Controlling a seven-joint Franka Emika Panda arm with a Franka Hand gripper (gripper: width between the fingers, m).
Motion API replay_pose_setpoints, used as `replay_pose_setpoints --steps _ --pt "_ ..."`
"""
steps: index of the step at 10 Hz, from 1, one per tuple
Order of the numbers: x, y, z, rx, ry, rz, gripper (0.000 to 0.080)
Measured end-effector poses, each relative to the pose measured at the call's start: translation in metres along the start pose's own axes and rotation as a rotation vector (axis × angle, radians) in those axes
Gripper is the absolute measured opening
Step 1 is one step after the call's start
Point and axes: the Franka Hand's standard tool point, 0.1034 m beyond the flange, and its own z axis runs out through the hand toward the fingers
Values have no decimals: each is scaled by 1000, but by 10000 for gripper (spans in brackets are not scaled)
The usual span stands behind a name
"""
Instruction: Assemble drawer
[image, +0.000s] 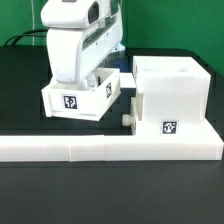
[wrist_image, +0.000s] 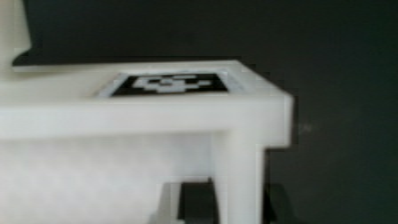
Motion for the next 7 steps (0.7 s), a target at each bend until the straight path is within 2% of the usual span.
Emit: replay_pose_setpoints --steps 2,3,4,7 --pt "-1 1 1 -5 1 -143 38" --pt "1 5 2 -39 2 -193 38" --pt "1 7 3 -58 -10 -252 38" --pt "1 6 8 -54 -22 -263 38"
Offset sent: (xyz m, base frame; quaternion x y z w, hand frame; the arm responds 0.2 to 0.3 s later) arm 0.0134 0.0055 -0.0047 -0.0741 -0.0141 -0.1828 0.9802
